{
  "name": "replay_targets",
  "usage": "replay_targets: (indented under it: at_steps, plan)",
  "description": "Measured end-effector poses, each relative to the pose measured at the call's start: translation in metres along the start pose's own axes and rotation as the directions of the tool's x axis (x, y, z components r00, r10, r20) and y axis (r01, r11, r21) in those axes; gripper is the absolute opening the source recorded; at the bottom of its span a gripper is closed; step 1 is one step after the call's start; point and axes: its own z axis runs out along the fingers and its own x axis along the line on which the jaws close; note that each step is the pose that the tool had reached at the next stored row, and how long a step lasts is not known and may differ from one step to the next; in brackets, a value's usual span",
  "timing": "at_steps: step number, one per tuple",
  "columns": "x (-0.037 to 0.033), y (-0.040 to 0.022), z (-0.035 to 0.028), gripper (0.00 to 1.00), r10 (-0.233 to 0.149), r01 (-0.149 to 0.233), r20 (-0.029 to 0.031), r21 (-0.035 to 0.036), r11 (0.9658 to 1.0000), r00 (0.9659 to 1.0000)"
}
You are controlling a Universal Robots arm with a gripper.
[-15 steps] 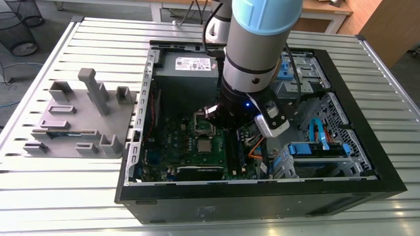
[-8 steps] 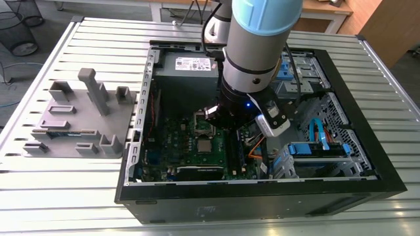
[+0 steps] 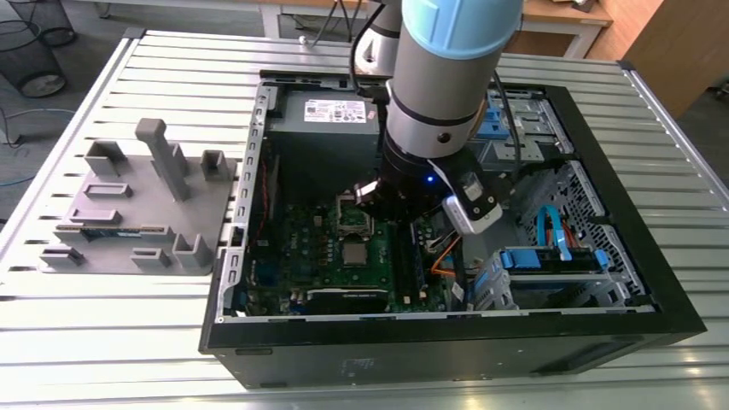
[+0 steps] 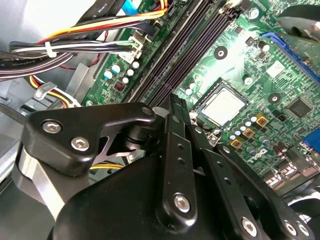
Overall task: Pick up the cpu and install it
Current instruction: 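Close the cpu cover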
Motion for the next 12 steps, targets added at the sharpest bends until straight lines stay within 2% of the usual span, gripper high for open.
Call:
replay_targets:
  at_steps: [12]
  plan:
    - [-0.0005,0.0032,0.0004,0.11,0.0,0.0,-0.0001,0.0001,1.0,1.0]
